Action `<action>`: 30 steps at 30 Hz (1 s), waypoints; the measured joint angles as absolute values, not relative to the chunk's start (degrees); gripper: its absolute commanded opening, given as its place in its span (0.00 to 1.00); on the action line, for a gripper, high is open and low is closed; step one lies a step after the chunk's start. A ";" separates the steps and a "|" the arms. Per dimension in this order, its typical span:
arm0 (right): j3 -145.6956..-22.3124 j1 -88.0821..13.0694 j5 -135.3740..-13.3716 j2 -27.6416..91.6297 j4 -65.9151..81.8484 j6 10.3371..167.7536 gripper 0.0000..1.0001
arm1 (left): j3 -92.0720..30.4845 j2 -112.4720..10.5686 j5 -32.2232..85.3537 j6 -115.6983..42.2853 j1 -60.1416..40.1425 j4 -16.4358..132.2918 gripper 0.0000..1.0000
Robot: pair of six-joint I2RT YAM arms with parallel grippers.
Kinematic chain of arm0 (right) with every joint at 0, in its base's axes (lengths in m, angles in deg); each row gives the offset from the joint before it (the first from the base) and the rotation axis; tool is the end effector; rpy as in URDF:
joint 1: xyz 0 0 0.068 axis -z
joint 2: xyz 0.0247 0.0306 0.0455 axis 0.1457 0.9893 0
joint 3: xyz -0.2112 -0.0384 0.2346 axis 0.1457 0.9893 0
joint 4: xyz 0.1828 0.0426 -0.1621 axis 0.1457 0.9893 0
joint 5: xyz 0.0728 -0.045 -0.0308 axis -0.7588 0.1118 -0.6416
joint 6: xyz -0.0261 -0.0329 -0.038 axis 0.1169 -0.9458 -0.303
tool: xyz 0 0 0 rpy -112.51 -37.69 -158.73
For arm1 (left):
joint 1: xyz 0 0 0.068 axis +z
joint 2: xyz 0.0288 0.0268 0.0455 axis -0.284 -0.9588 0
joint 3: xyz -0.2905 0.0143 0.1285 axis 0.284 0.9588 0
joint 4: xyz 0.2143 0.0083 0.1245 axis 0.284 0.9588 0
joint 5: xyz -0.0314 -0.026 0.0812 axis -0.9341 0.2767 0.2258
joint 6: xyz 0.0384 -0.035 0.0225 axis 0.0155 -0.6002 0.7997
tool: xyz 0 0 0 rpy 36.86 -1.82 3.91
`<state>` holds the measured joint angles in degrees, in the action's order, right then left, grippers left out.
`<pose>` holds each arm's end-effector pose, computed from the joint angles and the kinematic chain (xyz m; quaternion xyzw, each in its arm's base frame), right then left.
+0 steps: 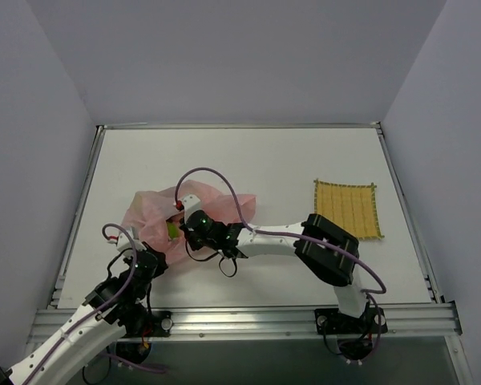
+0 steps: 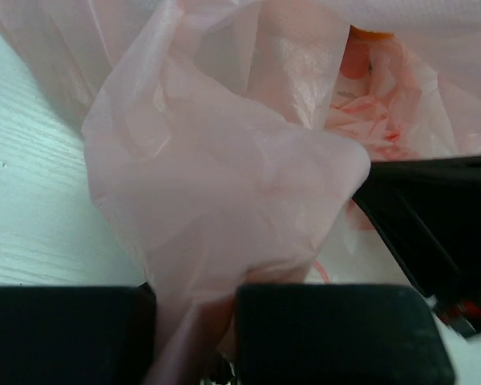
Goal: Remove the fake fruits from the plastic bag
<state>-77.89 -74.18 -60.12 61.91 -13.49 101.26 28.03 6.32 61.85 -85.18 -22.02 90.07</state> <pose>0.1885 0.4084 0.2557 -0.2956 0.7665 0.3482 0.4515 0.0499 -0.0167 0.1882 -0.2673 0.8264 -0.2062 0.4506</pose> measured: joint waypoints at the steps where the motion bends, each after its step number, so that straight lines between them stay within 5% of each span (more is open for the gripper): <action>1: -78.54 -73.46 -60.45 63.90 -14.06 101.48 0.00 | 28.03 6.83 61.96 -85.46 -22.11 90.84 0.02; 7: -82.04 -69.09 -61.85 69.00 -18.71 102.79 0.08 | 27.90 8.03 63.19 -87.28 -22.46 96.15 0.02; 13: -82.61 -69.98 -61.80 68.43 -22.91 103.62 0.31 | 25.61 8.38 64.34 -89.62 -23.09 100.41 0.02; 20: -82.63 -70.84 -64.97 68.86 -26.10 105.52 0.71 | 23.70 8.68 65.92 -90.25 -23.31 102.05 0.02; 30: -86.45 -70.84 -70.66 74.61 -26.71 107.57 0.94 | 20.19 8.82 67.89 -91.91 -23.60 105.35 0.02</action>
<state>-86.45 -70.84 -70.66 74.61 -26.71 107.57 20.19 8.82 67.89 -91.91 -23.60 105.35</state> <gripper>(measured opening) 0.922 0.029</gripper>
